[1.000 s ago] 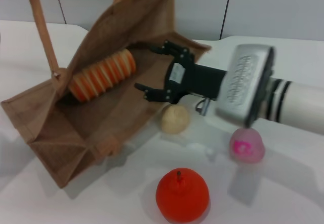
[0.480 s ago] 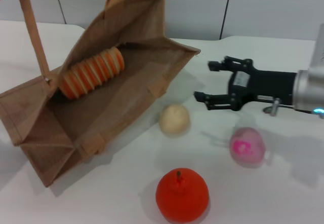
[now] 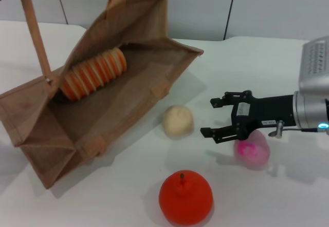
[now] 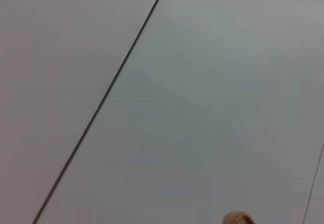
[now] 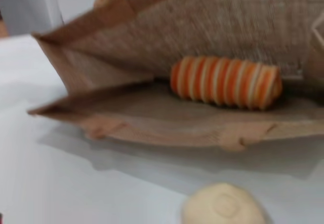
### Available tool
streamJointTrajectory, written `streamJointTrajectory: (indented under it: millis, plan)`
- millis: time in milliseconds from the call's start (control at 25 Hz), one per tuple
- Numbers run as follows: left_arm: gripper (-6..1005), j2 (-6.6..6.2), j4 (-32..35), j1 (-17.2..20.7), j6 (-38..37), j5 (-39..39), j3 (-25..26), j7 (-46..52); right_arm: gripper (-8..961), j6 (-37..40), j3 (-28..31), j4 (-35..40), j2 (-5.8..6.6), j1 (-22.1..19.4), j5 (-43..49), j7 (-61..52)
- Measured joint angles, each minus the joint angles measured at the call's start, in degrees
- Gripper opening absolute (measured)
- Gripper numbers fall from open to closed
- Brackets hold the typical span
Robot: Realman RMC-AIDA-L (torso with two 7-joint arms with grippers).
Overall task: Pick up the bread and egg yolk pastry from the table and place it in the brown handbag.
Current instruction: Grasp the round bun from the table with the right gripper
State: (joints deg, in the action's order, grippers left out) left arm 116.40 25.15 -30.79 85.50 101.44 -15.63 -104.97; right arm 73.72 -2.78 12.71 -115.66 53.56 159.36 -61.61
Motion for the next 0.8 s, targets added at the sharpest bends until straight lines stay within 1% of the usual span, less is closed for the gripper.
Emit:
streamJointTrajectory:
  millis: [40, 120, 160, 280, 520, 800]
  plan:
    - [125, 0.01, -0.2, -0.2, 0.0, 0.0, 0.0, -0.1, 872, -0.1, -0.5, 1.5, -0.38, 0.4, 0.3, -0.2]
    - [126, -0.01, -0.9, -0.8, 0.0, -0.1, 0.0, -0.5, 869, -1.2, -0.9, 1.4, 0.02, 1.2, 0.3, -0.3]
    - [126, -0.03, -1.3, -0.9, 0.0, -0.1, 0.0, -0.8, 868, -2.1, -1.0, 0.5, 0.23, 1.6, 0.3, -0.3]
    - [127, -0.01, -1.5, -1.1, -0.1, -0.1, -0.1, -1.3, 864, -6.1, -1.7, -2.6, 0.0, 3.0, 0.5, -0.4]
    - [130, 0.02, -1.5, -1.5, -0.1, -0.2, -0.3, -1.4, 856, -14.0, -5.5, -10.1, -0.09, 6.1, 0.8, -0.8]
    - [132, 0.01, -1.7, -2.1, -0.1, -0.3, -0.5, -1.3, 847, -24.3, -5.8, -17.4, -0.38, 9.6, 1.5, -0.7]
